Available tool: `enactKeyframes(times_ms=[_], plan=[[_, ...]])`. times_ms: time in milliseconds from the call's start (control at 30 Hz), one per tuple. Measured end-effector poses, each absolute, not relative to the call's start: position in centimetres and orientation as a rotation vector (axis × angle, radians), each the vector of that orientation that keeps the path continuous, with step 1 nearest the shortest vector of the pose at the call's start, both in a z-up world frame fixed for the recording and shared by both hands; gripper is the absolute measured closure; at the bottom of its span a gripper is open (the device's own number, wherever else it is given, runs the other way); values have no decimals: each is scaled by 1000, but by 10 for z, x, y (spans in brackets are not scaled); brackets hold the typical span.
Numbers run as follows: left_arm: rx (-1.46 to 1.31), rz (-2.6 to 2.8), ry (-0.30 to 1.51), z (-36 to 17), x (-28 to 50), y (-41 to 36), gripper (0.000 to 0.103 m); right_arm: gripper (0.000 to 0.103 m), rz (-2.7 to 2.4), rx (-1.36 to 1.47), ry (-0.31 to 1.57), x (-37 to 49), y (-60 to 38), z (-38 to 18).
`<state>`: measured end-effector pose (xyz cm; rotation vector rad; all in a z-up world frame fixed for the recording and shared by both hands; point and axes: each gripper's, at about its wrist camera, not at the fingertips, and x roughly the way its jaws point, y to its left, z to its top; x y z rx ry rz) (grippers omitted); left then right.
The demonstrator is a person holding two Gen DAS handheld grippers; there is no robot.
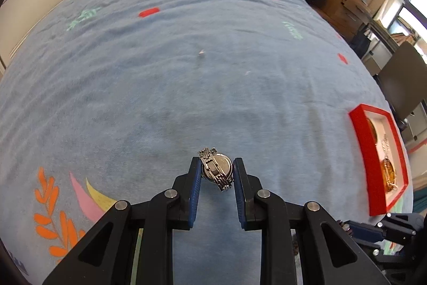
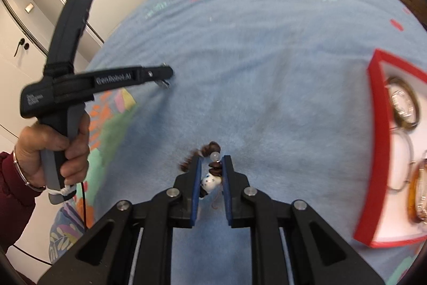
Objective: Organize jewelry
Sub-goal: 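Carry the silver watch with left tool while right tool carries the bracelet over the box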
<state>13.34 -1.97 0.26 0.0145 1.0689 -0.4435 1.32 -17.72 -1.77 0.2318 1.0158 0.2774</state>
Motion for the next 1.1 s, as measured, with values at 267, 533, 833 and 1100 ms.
enactKeyframes(times_ms=[267,533,833,1100], plan=[[49,-550,1015,46,116,-70,80,88,203,224,877,-10,-221,46],[90,-687,981,77,102,-148,80,88,59,190,783,-14,-302,95],[136,-799,974,82,91,-226,80,88,-52,215,837,25,-396,68],[195,-858,1013,63,81,-273,80,88,-93,237,890,44,-432,26]])
